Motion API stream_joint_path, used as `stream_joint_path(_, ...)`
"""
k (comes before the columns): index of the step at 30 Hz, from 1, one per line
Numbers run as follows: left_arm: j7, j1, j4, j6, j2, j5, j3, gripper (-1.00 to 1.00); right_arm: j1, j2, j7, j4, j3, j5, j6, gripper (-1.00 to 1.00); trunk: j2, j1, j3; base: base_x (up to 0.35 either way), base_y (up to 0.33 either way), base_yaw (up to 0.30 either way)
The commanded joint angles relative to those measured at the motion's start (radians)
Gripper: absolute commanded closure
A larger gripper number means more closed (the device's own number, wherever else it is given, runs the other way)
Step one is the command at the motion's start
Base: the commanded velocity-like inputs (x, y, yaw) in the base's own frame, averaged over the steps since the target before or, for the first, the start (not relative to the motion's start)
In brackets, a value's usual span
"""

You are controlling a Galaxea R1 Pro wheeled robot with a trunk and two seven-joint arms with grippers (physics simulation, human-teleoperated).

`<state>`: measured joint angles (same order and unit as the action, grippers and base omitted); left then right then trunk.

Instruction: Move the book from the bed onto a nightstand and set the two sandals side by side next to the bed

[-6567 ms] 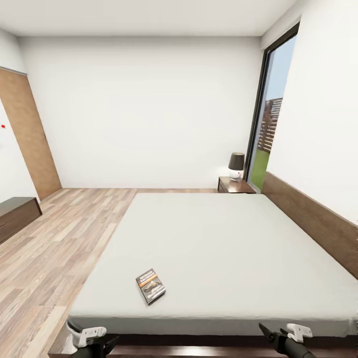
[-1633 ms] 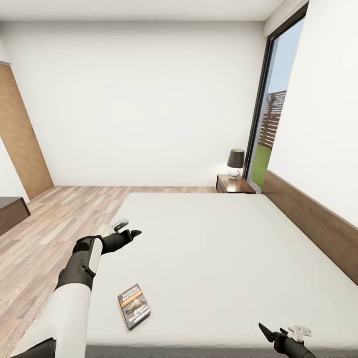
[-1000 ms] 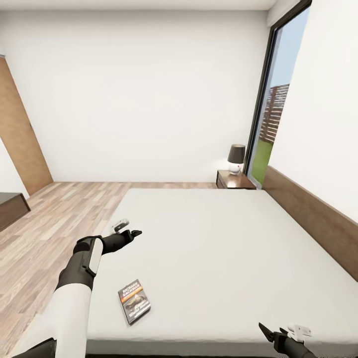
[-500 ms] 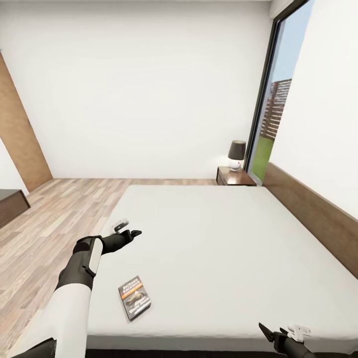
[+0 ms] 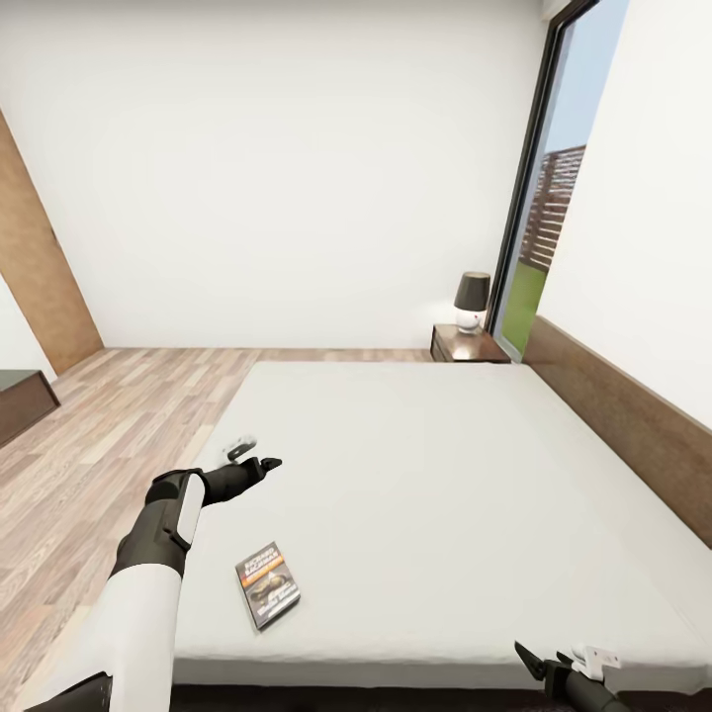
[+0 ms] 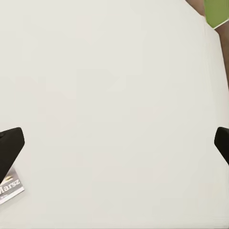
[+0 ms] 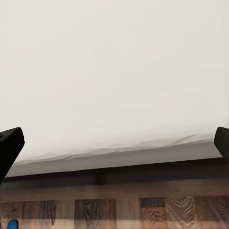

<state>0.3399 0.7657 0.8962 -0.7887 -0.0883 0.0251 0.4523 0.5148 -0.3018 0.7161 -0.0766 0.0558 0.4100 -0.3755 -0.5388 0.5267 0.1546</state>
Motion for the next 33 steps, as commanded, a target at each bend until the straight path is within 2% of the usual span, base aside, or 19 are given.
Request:
stream_joint_path(1,0.003,0.001,0.001,-0.007,-0.002,0.002,0.005,-1.0,0.002,0.0,0.006,-0.005,0.006,0.0,-0.005,-1.0,-0.002,0.0,0.004,0.0,0.0,0.0)
stream_joint_path(33,0.003,0.001,0.001,-0.007,-0.001,0.003,0.005,-1.0,0.002,0.0,0.005,-0.005,0.006,0.0,-0.006,-1.0,-0.002,0.0,0.054,0.0,0.0,0.0)
